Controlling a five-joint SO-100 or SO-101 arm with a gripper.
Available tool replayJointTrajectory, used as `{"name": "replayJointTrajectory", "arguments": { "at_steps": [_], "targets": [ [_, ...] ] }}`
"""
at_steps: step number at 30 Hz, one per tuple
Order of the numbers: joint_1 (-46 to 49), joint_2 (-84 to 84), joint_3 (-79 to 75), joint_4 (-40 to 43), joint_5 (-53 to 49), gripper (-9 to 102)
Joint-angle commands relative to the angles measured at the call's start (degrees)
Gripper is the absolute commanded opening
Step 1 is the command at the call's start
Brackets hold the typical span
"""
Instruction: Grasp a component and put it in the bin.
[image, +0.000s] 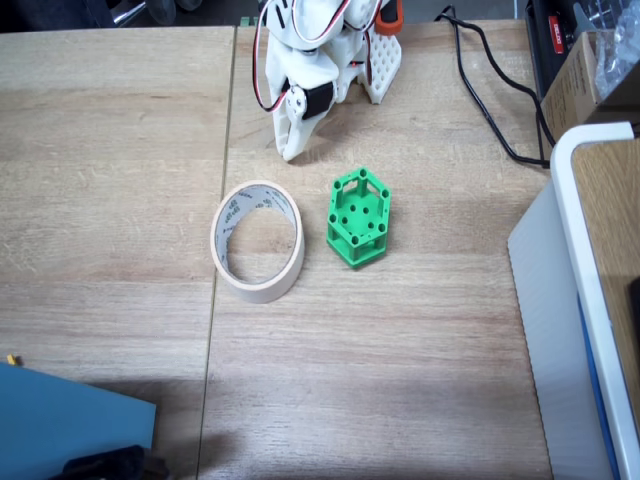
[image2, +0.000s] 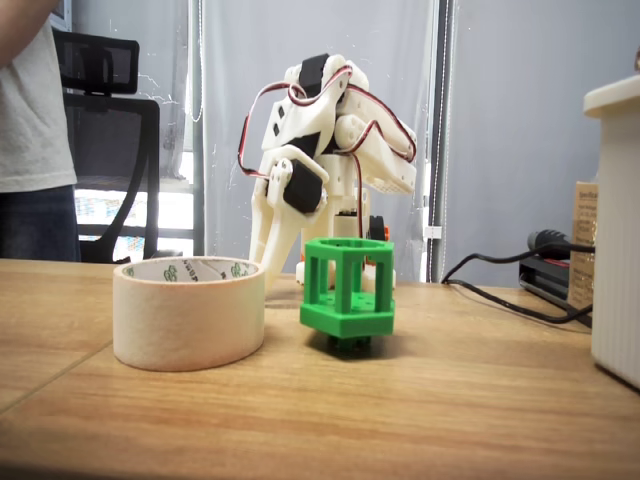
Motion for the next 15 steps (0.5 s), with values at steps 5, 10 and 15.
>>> {"name": "replayJointTrajectory", "arguments": {
  "at_steps": [5, 10, 15],
  "targets": [
    [-0.1, -0.1, 0.5, 1.5, 0.2, 0],
    [0.1, -0.9, 0.5, 1.5, 0.1, 0],
    [-0.1, -1.1, -3.0, 1.6, 0.0, 0]
  ]
}}
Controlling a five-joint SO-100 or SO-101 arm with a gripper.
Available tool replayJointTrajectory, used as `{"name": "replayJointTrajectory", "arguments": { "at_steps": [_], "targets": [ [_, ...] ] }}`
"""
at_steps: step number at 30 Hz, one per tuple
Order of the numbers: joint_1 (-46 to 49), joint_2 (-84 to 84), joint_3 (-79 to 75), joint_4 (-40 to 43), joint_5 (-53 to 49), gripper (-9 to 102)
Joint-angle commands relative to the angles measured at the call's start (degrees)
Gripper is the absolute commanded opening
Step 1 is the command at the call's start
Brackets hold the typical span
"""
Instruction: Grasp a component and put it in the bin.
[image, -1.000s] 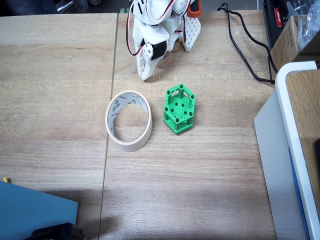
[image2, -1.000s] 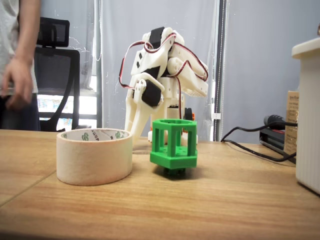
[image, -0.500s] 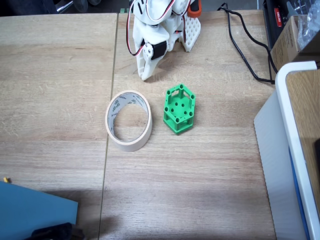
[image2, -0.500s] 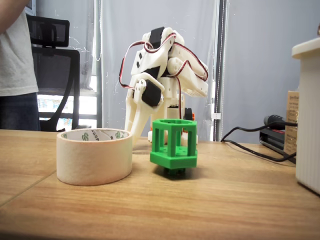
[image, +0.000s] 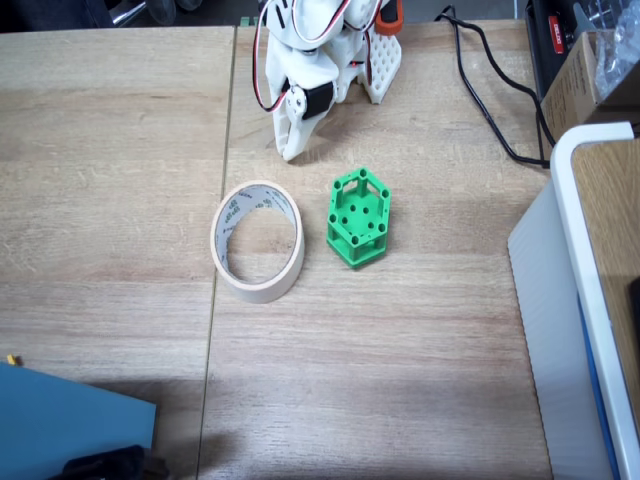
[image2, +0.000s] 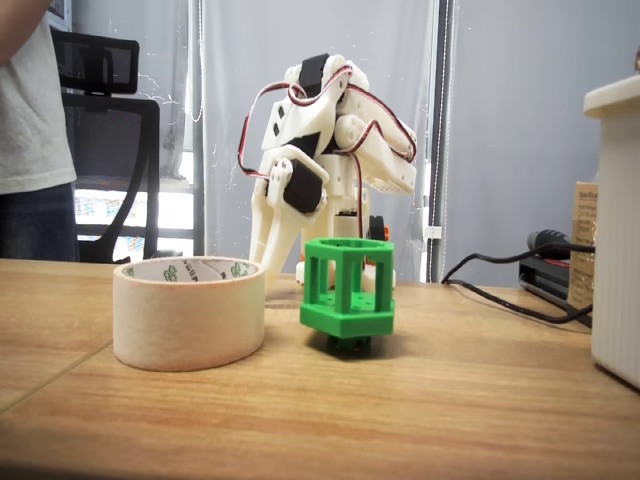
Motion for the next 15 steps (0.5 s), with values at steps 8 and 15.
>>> {"name": "replayJointTrajectory", "arguments": {
  "at_steps": [8, 15],
  "targets": [
    [-0.2, -11.1, -20.3, 2.3, 0.7, 0],
    [-0.3, -21.5, -29.5, 2.3, 0.0, 0]
  ]
}}
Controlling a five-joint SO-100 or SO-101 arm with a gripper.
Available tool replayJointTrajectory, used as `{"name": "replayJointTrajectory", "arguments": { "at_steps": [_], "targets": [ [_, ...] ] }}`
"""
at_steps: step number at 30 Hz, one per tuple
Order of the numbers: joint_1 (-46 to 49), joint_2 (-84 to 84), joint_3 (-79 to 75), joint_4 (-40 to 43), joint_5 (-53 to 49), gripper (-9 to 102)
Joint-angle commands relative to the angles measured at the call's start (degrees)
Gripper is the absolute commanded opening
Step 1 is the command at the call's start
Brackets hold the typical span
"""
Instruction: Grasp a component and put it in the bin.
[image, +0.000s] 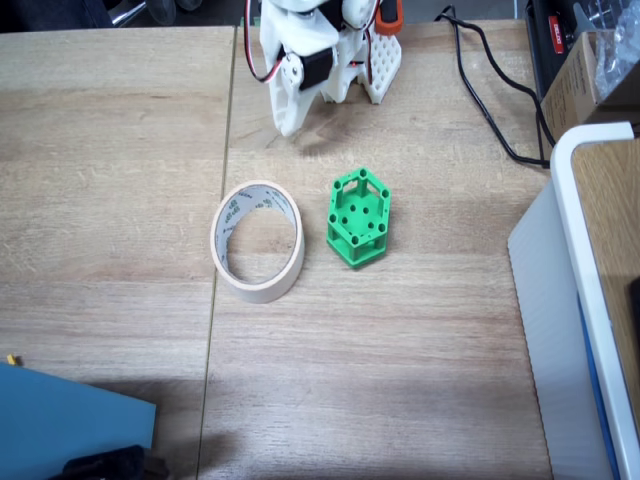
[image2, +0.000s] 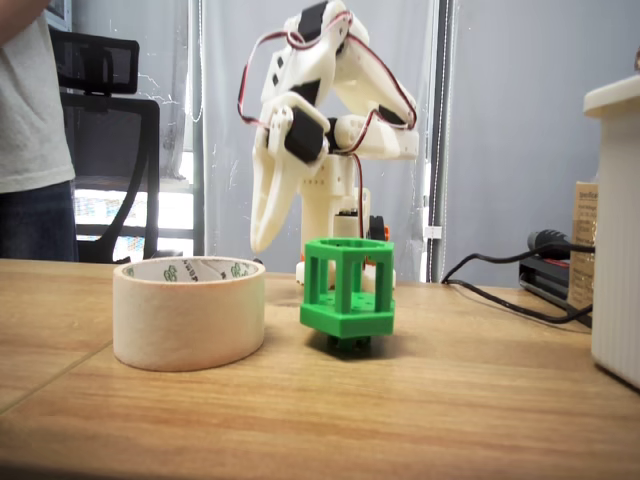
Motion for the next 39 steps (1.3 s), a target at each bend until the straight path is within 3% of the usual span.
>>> {"name": "replayJointTrajectory", "arguments": {
  "at_steps": [1, 6, 18, 39],
  "targets": [
    [-0.4, -5.4, -7.3, -0.3, -0.1, 0],
    [-0.5, -11.6, -12.0, -0.3, -0.2, 0],
    [-14.3, -25.8, -25.2, -0.3, 0.6, 8],
    [-27.0, -48.3, -44.6, -0.4, -0.4, 13]
  ]
}}
